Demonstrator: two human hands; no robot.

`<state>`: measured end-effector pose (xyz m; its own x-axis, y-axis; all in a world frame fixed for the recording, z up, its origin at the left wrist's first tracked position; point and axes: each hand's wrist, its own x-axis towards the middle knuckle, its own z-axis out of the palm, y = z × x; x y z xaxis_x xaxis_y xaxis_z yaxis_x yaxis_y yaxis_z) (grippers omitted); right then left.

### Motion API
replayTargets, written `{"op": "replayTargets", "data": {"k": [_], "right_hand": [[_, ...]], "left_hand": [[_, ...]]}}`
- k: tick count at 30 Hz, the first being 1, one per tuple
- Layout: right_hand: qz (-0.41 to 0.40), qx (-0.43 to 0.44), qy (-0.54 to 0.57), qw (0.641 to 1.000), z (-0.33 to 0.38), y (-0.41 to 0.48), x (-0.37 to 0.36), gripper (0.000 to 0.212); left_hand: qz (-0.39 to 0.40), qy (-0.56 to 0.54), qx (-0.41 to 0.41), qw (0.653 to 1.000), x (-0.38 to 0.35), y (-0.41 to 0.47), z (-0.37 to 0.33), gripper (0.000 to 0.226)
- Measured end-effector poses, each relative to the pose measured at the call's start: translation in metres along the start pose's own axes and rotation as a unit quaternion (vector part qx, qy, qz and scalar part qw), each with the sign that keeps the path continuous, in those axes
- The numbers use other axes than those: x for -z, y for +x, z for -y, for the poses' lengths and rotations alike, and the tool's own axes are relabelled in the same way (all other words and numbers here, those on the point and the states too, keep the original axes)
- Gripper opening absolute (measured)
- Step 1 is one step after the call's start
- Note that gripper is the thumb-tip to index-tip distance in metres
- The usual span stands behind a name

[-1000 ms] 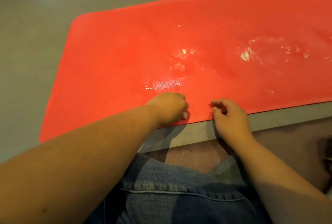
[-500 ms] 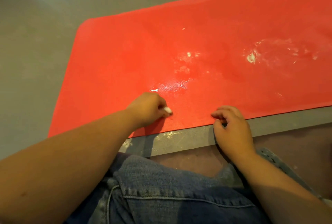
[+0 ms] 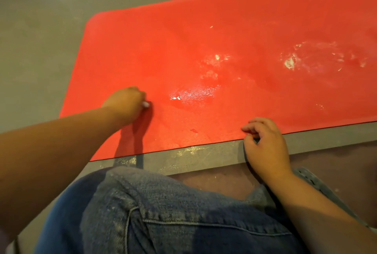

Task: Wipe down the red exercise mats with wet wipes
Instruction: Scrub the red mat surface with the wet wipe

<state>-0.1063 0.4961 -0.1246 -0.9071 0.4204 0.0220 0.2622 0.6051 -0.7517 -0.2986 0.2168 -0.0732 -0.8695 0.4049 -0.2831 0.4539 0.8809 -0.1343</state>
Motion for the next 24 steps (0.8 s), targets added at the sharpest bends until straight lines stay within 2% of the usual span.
{"op": "replayTargets", "data": {"k": [1,2,3,4,6,8,9,10,13,14,15,18,20,22,24], "right_hand": [[-0.001,0.001,0.001,1.0,0.0,0.0,0.0,0.021],[-0.002,0.002,0.001,1.0,0.0,0.0,-0.001,0.021],[-0.001,0.003,0.002,1.0,0.001,0.0,-0.002,0.021],[-0.002,0.005,0.003,1.0,0.001,0.0,-0.003,0.021],[-0.011,0.006,0.0,1.0,0.003,0.001,-0.004,0.02],[-0.016,0.006,-0.009,1.0,0.003,0.001,-0.003,0.02],[-0.015,0.008,-0.011,1.0,0.002,0.001,-0.003,0.02],[-0.013,0.01,-0.011,1.0,0.002,0.001,-0.003,0.02],[-0.012,0.01,-0.003,1.0,0.001,0.001,-0.001,0.02],[-0.011,0.012,-0.002,1.0,0.001,0.001,-0.002,0.02],[-0.011,0.013,-0.001,1.0,0.001,0.001,-0.003,0.02],[-0.016,0.012,-0.003,1.0,0.002,0.002,-0.003,0.019],[-0.013,0.011,-0.005,1.0,0.001,0.002,-0.002,0.019],[-0.004,0.006,-0.002,1.0,0.0,0.002,-0.001,0.019],[0.002,0.002,0.002,1.0,-0.001,0.002,-0.001,0.019]], "left_hand": [[-0.017,-0.012,0.069,0.997,-0.003,-0.001,0.006,0.028],[-0.024,-0.024,0.091,0.995,-0.007,-0.003,0.003,0.028],[-0.023,-0.029,0.066,0.997,-0.01,-0.008,-0.004,0.028],[-0.017,-0.047,0.015,0.999,-0.011,-0.016,-0.015,0.026],[0.015,-0.079,-0.139,0.987,-0.012,-0.034,-0.031,0.021],[0.077,-0.07,-0.22,0.97,-0.006,-0.039,-0.03,0.016],[0.089,-0.048,-0.208,0.973,-0.004,-0.034,-0.024,0.016],[0.084,-0.025,-0.162,0.983,-0.001,-0.027,-0.017,0.018],[0.022,-0.012,0.031,0.999,0.0,-0.015,-0.015,0.026],[0.016,-0.005,0.042,0.999,-0.002,-0.015,-0.025,0.028],[0.018,-0.009,0.015,1.0,-0.005,-0.019,-0.04,0.027],[0.108,-0.071,-0.169,0.977,-0.004,-0.039,-0.081,0.011],[0.115,-0.077,-0.206,0.969,0.003,-0.03,-0.079,0.013],[0.053,-0.065,-0.13,0.988,0.007,-0.009,-0.063,0.021],[-0.012,-0.049,0.021,0.998,0.003,0.009,-0.043,0.028]]}}
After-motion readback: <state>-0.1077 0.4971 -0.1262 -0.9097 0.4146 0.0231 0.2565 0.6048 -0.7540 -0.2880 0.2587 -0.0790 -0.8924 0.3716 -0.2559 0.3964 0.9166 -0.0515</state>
